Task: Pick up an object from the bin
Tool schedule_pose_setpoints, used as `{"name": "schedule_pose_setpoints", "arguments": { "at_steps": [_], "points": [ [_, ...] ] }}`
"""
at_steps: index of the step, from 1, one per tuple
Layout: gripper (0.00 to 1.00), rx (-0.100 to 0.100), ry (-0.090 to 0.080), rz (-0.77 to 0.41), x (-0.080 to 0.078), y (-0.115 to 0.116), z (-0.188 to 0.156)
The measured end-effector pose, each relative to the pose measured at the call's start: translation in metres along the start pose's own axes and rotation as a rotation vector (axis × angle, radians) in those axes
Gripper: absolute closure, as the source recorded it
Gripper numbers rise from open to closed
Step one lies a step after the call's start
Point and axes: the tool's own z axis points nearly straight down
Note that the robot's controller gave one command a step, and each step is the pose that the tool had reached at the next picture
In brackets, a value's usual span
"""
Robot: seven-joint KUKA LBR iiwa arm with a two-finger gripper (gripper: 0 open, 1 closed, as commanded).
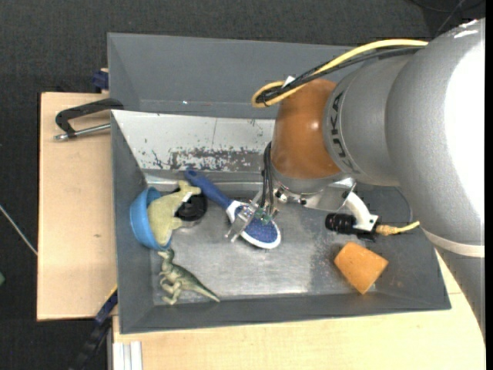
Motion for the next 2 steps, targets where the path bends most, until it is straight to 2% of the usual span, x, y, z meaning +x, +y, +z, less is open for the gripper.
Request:
{"name": "schedule_pose_setpoints", "arguments": {
  "at_steps": [1,2],
  "points": [
    [0.0,-0.003,-0.002,0.112,0.0128,0.01,0.0357],
    [0.0,0.0,0.0,0.112,0.0118,0.0108,0.0338]
  ]
}}
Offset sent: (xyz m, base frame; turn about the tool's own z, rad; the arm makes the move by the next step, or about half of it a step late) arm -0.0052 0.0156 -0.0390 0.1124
